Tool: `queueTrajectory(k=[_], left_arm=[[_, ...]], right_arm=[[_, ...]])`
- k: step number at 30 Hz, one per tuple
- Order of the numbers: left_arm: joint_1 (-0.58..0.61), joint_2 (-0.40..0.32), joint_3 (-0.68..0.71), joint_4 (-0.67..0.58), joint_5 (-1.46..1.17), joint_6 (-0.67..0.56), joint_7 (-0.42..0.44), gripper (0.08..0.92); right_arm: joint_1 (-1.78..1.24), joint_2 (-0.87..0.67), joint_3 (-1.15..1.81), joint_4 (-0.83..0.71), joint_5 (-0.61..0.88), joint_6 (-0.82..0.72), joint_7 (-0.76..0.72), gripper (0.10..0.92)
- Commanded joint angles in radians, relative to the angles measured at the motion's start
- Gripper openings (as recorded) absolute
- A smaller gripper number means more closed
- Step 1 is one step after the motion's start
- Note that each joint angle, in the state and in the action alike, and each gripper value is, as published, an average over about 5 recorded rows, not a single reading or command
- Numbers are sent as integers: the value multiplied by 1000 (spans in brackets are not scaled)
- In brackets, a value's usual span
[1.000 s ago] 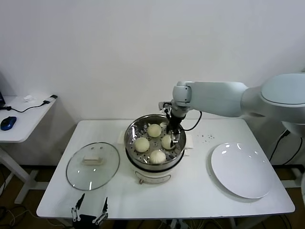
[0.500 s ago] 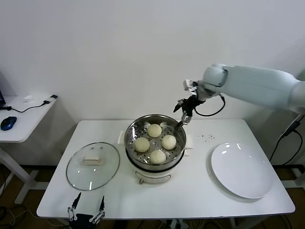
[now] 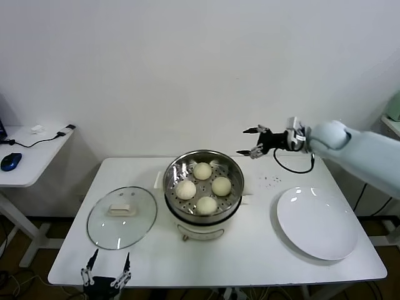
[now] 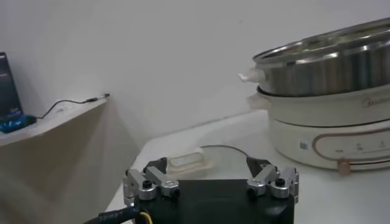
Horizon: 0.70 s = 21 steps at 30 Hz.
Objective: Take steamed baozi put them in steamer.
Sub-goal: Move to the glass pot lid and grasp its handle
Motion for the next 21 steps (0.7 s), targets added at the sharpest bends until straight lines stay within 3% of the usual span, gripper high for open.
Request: queueTrajectory(k=[1,11,21], left_arm=[[-5,-7,-18,-42,48,31,7,823],[-39,-6,-47,-35,261,74,6,823],[-144,40,-80,1,1035,154,-60,823]], right_arm=[[-850,-145,886,190,-88,44,293,823],[-1393,37,1376,314,-169,11,349,823],[-1556,252,1569,299,-275,24,310,823]])
